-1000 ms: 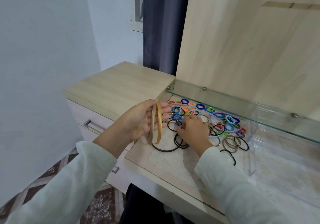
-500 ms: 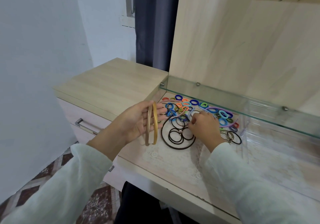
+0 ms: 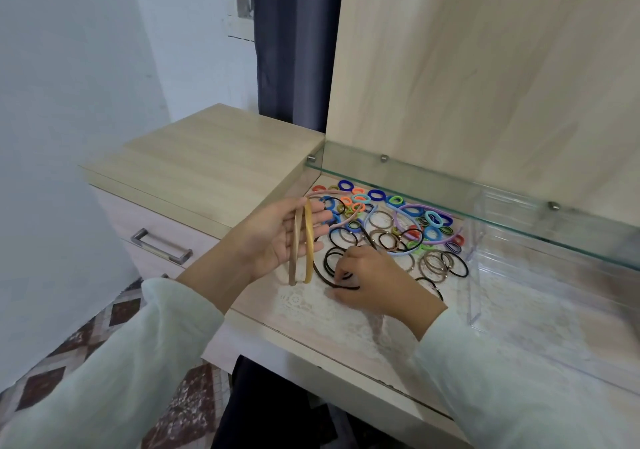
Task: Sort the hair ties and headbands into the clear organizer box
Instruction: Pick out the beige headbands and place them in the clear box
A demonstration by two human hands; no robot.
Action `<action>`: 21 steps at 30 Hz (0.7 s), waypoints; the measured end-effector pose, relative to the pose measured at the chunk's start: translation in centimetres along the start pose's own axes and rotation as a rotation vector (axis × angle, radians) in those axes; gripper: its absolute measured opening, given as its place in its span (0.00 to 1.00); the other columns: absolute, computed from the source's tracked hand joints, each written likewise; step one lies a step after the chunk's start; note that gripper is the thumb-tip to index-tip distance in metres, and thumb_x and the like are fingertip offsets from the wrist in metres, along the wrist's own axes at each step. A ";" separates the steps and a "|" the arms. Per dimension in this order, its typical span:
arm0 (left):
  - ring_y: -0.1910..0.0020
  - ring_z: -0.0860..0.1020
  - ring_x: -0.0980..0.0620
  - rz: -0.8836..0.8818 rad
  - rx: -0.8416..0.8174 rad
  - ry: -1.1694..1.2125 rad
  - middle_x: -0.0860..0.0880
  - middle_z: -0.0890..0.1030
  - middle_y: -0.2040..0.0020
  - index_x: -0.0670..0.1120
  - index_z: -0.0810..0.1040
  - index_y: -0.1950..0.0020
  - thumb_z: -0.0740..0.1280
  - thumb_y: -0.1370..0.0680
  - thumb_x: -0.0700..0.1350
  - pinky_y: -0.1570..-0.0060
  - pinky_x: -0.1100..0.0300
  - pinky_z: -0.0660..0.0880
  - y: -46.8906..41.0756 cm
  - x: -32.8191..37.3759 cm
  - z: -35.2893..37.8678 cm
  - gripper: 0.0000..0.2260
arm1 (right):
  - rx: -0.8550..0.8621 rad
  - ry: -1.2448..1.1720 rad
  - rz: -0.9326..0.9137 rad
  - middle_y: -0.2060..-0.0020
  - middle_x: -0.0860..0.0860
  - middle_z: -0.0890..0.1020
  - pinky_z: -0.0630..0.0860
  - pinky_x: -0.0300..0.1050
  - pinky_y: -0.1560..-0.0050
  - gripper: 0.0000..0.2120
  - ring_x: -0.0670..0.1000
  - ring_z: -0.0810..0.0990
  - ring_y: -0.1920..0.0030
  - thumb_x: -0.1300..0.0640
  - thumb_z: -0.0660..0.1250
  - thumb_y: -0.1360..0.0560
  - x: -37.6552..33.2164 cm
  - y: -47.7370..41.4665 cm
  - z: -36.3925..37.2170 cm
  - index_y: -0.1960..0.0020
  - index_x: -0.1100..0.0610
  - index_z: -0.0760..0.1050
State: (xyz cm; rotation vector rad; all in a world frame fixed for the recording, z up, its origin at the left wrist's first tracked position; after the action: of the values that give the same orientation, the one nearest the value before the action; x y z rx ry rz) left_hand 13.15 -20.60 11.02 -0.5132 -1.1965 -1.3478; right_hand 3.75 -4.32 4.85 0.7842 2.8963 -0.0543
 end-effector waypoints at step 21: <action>0.45 0.83 0.48 0.006 -0.021 0.006 0.43 0.84 0.44 0.41 0.80 0.40 0.58 0.17 0.45 0.49 0.53 0.81 -0.9 -0.7 1.9 0.14 | 0.516 -0.437 0.181 0.61 0.48 0.79 0.75 0.45 0.56 0.02 0.48 0.77 0.61 0.59 0.66 0.23 1.8 0.5 -5.5 0.52 0.55 0.77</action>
State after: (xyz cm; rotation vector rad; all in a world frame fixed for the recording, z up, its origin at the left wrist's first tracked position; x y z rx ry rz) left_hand 11.84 -18.84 10.82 -0.5268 -1.1761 -1.3566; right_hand 1.73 -2.59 10.06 0.9574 2.3990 -0.8629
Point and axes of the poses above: each hand's wrist, its own y-axis away from the middle knuckle, its own z-axis out of the palm, x = y × z, the point moved 1 cm from there along -y, towards the middle knuckle
